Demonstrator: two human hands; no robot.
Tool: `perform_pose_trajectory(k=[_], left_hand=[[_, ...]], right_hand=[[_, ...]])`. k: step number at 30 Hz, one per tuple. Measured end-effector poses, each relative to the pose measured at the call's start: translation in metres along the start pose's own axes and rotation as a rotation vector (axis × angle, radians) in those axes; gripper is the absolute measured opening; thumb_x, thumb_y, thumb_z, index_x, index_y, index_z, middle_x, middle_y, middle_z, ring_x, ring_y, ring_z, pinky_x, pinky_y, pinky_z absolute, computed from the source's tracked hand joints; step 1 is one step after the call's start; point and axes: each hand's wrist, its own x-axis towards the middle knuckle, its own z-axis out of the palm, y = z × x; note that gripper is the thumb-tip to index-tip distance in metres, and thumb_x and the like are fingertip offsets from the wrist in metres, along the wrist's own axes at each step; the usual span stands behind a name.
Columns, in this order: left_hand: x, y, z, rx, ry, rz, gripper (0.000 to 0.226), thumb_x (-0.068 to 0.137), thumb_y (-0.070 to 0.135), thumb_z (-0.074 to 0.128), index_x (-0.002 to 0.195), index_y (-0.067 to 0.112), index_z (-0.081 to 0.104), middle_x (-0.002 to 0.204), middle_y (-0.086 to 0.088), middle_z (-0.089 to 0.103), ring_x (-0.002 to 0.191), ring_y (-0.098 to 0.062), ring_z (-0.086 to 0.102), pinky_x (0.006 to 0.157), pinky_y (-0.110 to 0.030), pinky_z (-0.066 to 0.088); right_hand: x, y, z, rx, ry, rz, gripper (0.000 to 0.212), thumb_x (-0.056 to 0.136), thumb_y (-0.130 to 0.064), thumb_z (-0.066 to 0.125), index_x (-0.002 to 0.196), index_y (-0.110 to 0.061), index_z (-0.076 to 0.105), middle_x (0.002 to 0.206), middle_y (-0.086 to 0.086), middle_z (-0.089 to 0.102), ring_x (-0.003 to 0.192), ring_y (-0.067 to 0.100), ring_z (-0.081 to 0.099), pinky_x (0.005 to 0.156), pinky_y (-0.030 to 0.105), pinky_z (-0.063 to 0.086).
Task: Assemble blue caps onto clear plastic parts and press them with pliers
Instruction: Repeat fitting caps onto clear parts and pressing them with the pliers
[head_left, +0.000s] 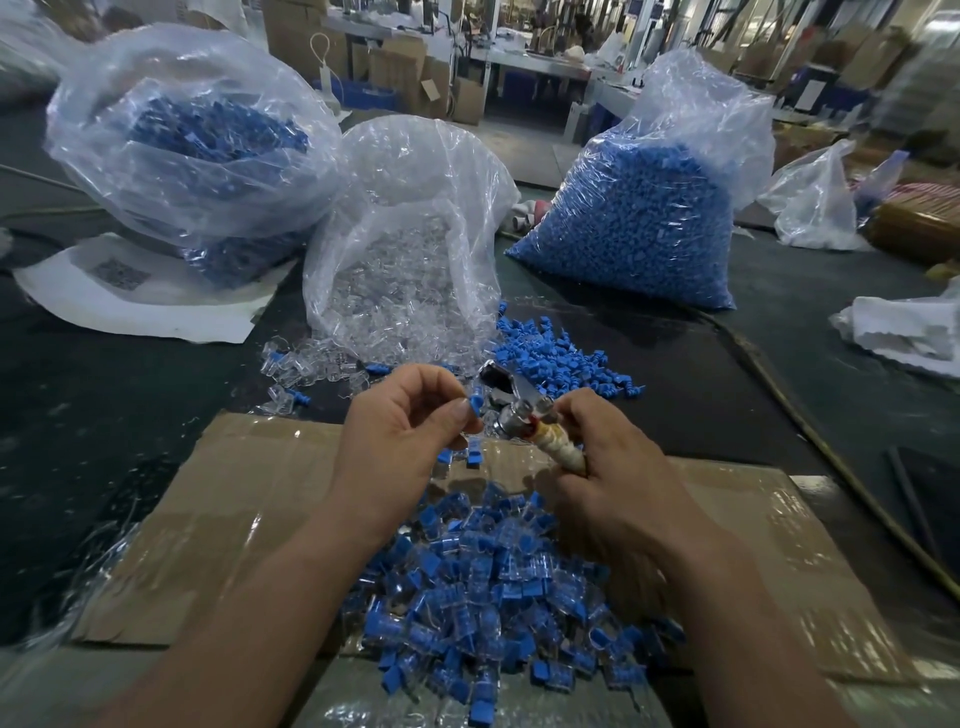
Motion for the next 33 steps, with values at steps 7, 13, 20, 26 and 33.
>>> perform_pose_trajectory(k=[7,13,20,26,33], left_hand=[[0.0000,-0.0017,0.0010,0.046,0.020,0.024,0.023,0.083,-0.007,0.057,0.075,0.014,0.059,0.067,0.000,0.064,0.061,-0.002,0.061,0.059,-0.012,0.049],[-0.0012,-0.0034,0.0007,0.133,0.026,0.065,0.026,0.083,-0.006,0.057,0.075,0.018,0.058,0.070,-0.002,0.064,0.063,-0.001,0.061,0.060,-0.010,0.048],[-0.0024,-0.0048,0.0004,0.174,0.034,0.088,0.026,0.083,-0.007,0.057,0.075,0.019,0.057,0.072,-0.003,0.063,0.065,0.000,0.062,0.061,-0.009,0.047],[-0.0016,-0.0071,0.0012,0.184,0.045,0.079,0.029,0.082,-0.007,0.058,0.074,0.021,0.057,0.070,0.000,0.063,0.065,-0.002,0.062,0.062,-0.011,0.050],[-0.0019,-0.0094,0.0021,0.211,0.053,0.093,0.032,0.082,-0.007,0.058,0.073,0.024,0.057,0.069,0.002,0.063,0.065,-0.003,0.062,0.063,-0.012,0.051]], right_hand=[[0.0014,-0.0002,0.0023,-0.016,-0.048,-0.009,0.027,0.077,-0.025,0.062,0.091,-0.028,0.039,0.084,-0.013,0.043,0.074,0.004,0.040,0.058,0.023,0.028],[0.0012,-0.0016,0.0009,-0.042,-0.075,-0.028,0.032,0.077,-0.026,0.062,0.077,-0.036,0.032,0.079,-0.016,0.040,0.072,-0.002,0.037,0.057,0.019,0.024],[0.0027,-0.0041,0.0008,-0.057,-0.035,-0.032,0.036,0.071,-0.020,0.064,0.069,-0.035,0.032,0.073,-0.014,0.042,0.066,0.002,0.038,0.056,0.023,0.027],[0.0019,-0.0039,0.0017,-0.010,-0.033,-0.004,0.028,0.070,-0.017,0.066,0.076,-0.030,0.042,0.076,-0.011,0.049,0.069,0.008,0.044,0.059,0.027,0.034],[0.0024,-0.0027,0.0027,-0.008,-0.040,0.013,0.034,0.069,-0.016,0.066,0.068,-0.032,0.037,0.076,-0.011,0.050,0.069,0.005,0.043,0.058,0.027,0.034]])
